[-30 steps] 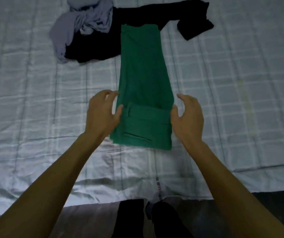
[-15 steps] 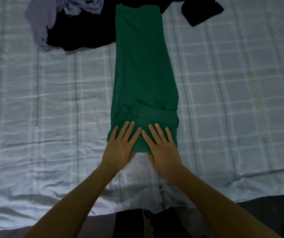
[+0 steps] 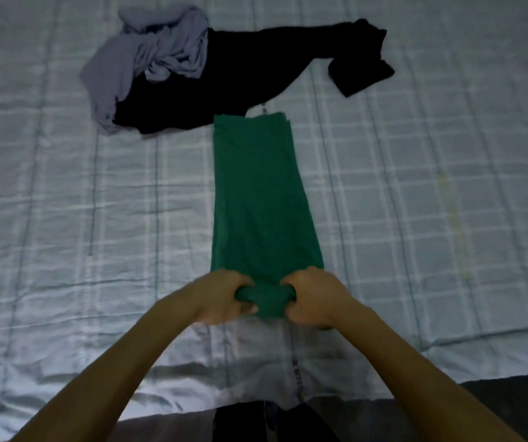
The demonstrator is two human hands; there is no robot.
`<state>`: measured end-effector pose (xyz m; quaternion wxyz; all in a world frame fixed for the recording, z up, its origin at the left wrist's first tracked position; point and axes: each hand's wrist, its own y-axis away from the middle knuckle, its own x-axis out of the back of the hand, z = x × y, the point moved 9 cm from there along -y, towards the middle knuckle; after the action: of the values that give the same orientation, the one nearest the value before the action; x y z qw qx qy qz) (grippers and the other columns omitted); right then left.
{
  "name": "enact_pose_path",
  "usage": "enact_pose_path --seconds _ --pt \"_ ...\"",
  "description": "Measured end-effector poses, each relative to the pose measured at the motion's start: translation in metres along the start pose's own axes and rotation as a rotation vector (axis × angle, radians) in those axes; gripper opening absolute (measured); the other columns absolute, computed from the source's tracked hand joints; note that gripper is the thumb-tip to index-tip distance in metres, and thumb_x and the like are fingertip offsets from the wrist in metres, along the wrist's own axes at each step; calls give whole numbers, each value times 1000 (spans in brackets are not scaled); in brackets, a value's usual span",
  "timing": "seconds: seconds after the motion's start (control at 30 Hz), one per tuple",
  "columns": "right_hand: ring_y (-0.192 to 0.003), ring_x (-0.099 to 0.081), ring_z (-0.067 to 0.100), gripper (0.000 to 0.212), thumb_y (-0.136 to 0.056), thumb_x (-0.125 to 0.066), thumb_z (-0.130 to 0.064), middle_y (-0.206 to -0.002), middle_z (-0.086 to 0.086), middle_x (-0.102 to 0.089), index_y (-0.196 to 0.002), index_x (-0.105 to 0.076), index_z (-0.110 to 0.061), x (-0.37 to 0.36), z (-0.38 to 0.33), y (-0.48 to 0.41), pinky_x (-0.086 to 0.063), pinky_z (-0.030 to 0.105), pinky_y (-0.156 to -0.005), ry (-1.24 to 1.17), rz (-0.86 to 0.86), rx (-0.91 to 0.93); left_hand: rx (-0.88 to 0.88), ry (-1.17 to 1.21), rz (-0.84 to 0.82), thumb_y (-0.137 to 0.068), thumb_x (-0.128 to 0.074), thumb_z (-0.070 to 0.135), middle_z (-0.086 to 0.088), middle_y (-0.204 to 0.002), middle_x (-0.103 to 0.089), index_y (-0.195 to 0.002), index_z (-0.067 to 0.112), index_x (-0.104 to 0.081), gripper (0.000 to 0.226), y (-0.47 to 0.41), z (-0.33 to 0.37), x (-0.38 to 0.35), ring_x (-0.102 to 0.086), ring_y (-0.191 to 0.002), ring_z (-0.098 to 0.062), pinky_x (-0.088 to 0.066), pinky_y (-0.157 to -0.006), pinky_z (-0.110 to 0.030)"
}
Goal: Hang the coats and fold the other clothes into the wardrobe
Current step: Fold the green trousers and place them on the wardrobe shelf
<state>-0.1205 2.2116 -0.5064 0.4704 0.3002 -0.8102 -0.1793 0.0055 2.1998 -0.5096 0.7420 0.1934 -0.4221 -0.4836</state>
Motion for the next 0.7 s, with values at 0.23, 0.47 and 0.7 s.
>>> enact_pose_path --seconds 0.23,0.47,0.7 --pt "-131 -38 41 64 -71 -65 -16 -137 22 -47 -133 -50 -10 71 4 -12 -28 58 -109 280 665 -57 31 -311 818 -77 -71 22 -22 -122 -53 -131 7 -48 61 -4 -14 79 -50 -111 -40 -42 -94 -55" --pt "-134 -39 35 85 -60 -81 -24 -143 19 -43 -137 -48 -12 -22 25 -52 -28 51 -111 425 358 -98 24 -527 597 -70 -75 46 -22 -146 -37 -146 14 -32 93 -49 -49 -12 -36 -135 -36 -34 -102 -56" --pt "-112 -60 33 46 -66 -77 -1 -113 12 -68 -110 -69 -12 4 28 -61 -21 54 -109 333 654 -37 -11 -486 787 -51 -81 2 -12 -110 -68 -115 8 -66 66 -60 -36 26 -64 -101 -30 -43 -93 -44"
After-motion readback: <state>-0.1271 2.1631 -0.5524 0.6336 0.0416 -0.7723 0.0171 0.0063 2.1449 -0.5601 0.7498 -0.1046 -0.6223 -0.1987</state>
